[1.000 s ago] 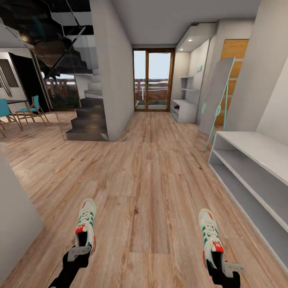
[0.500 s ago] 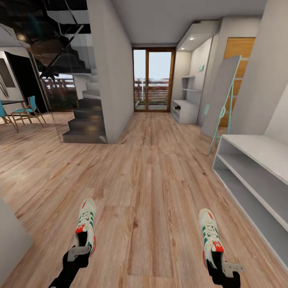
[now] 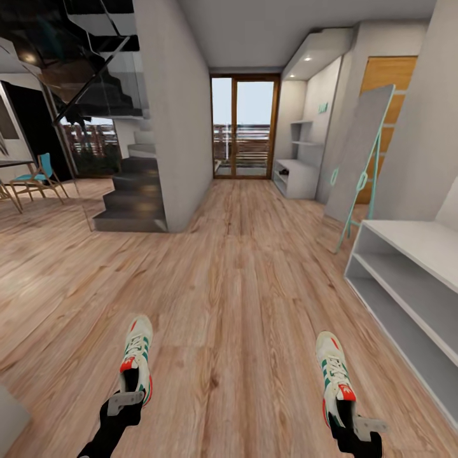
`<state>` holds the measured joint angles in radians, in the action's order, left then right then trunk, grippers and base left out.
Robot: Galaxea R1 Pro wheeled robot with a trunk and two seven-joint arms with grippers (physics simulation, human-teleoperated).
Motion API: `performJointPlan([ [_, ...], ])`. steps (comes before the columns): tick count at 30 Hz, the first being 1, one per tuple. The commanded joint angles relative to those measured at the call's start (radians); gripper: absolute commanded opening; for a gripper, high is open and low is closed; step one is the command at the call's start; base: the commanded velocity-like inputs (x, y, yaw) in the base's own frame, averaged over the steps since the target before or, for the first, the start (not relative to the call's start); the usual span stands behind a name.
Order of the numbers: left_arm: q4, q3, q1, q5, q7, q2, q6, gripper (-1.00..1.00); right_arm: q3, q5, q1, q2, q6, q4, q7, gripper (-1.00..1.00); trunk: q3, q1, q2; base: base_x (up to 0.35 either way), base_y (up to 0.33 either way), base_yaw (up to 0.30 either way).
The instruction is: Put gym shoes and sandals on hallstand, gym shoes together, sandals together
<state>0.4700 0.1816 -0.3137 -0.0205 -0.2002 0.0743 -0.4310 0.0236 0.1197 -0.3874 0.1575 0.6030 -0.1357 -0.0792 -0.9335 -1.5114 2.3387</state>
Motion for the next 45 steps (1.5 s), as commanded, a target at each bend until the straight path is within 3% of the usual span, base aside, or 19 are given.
performJointPlan([
  [1,-0.001,0.006,-0.001,-0.003,-0.010,-0.001,-0.002,-1.00,0.002,0.009,-0.001,0.000,0.003,0.001,-0.008,-1.00,-0.001,0.000,0.000,0.339,0.000,0.000],
  [45,-0.001,0.007,-0.001,-0.003,-0.010,-0.001,-0.002,-1.00,0.002,0.009,0.000,0.000,0.003,0.001,-0.008,-1.00,-0.001,0.000,0.000,0.339,0.000,0.000],
])
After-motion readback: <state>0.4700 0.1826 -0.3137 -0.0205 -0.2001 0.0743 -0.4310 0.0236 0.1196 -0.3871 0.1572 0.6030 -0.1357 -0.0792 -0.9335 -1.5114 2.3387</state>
